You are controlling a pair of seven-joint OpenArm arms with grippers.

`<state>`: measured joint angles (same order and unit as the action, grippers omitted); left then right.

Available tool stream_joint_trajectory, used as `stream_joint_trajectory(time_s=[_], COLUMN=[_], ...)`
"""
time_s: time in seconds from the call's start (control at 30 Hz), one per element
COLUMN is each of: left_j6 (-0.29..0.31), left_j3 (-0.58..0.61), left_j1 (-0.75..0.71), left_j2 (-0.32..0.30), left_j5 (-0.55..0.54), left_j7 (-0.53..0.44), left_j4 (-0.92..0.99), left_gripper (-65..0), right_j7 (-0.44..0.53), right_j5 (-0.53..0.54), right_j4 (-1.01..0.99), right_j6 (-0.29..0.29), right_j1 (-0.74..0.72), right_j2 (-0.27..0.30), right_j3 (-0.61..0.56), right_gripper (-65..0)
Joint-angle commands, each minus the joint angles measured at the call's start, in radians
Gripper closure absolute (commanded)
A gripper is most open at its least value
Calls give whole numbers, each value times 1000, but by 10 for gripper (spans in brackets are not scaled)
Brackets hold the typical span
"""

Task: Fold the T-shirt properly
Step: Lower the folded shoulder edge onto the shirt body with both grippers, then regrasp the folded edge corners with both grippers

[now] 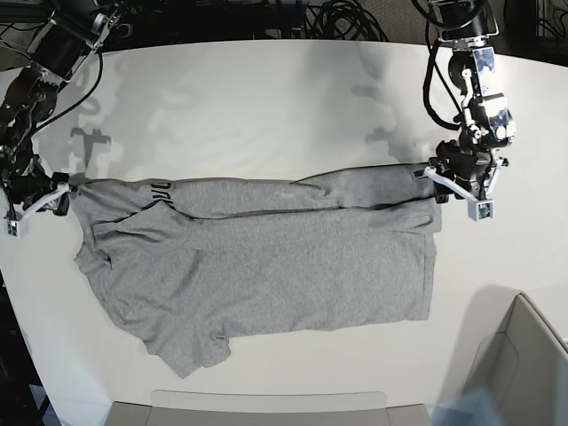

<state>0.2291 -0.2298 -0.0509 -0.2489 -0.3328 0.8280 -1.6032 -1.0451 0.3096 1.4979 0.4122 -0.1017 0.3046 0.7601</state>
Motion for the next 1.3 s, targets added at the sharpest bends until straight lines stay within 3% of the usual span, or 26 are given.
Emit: stream_joint_trajectory(time_s=[0.0,0.33,0.47,0.63,0.87,0.97,1.03,1.17,1.27], left_j6=[0,-1,0,-1,2,6,49,223,309], left_j3=[-4,-4,-4,-4,-4,-4,-13,-159,-320], left_j1=[-4,-57,-66,-79,-99,-100,-100,-96,-39], left_j2=[-11,-10,-10,-10,-10,0,20,82,102], left_j5=[-2,-2,-2,-4,-4,-7,-7,-45,-105], left_j7=[-46,-69,-71,-75,-75,-75,-75,-46,81], left_j4=[-32,-76,-78,-101,-105,-101,-99,-78,2], left_gripper=[-233,-233,-233,-233,-233,-234,-235,-248,-287], right_j7=[24,21,131,167,168,168,168,202,205], right_j5=[33,188,214,207,204,155,105,56,56], right_j4=[36,-33,-147,-267,-374,-425,-463,-504,-504], right_j6=[6,7,26,118,149,149,149,152,150], right_j1=[-17,101,87,33,-51,-100,-129,-152,-151], right_j2=[28,32,34,35,35,37,48,51,52], right_j3=[28,92,111,115,111,112,112,114,112], right_gripper=[-272,-272,-272,-272,-272,-272,-272,-272,-272])
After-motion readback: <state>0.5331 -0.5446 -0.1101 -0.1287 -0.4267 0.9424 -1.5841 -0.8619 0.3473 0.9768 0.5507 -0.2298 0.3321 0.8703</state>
